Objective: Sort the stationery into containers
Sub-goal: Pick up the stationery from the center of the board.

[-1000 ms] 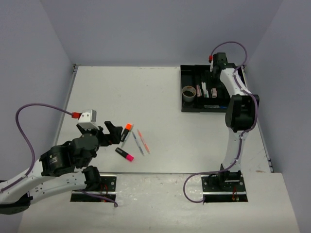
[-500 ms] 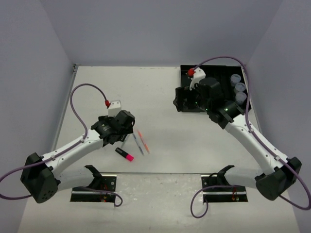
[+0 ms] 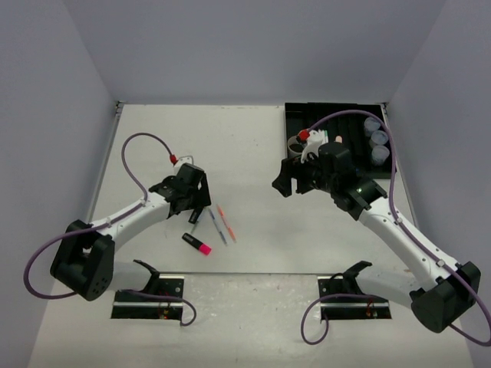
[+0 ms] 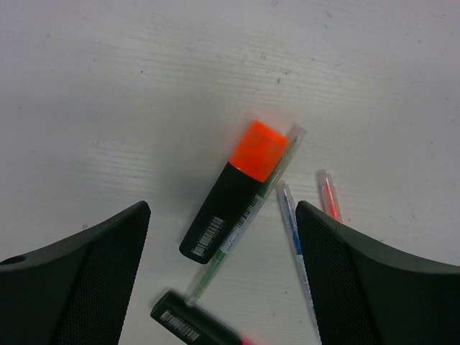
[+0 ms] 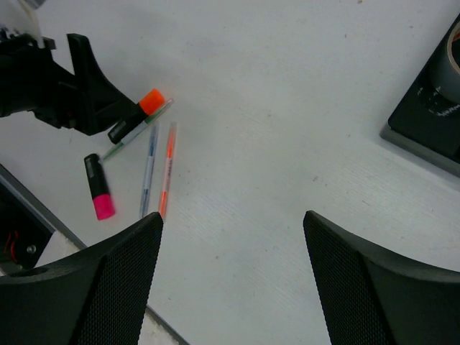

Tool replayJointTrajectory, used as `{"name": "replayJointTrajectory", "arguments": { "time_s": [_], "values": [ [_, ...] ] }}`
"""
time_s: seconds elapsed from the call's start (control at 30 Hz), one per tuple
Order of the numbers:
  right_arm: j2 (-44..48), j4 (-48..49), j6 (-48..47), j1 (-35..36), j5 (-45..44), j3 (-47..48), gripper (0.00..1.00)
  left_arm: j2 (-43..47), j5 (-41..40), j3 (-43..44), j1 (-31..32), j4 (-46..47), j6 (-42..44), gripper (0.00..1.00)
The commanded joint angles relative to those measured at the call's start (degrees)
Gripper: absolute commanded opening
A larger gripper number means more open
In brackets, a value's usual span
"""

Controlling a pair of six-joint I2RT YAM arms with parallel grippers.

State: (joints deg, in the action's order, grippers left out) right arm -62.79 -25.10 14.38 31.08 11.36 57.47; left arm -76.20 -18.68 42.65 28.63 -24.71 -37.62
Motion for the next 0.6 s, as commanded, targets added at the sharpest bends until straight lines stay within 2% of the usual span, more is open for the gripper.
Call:
{"name": "replayJointTrajectory", "arguments": {
  "time_s": [0.0,0.07,0.43,0.57],
  "values": [
    [0.53,3.17,0.37,0.04,3.07,-0.87,0.81,-1.6,0.03,-0.73,-1.33,3.91,0.36,0.75],
    [-0.1,3.0,0.3,0.04,3.26,-0.89,0.8,-1.84,-0.45,-1.15,-1.49,4.38,0.33,0.7],
    [-0.84,2.99,0.04,0.04,4.15,-1.4,0.8,-5.78,1.24,-4.45,-1.87,8.54,-0.12,0.69],
    [-0.93,3.23,0.16,0.04,4.55,-1.45,0.8,-7.01,-0.49,-4.93,-2.23,8.08,-1.08,0.65]
  ]
}}
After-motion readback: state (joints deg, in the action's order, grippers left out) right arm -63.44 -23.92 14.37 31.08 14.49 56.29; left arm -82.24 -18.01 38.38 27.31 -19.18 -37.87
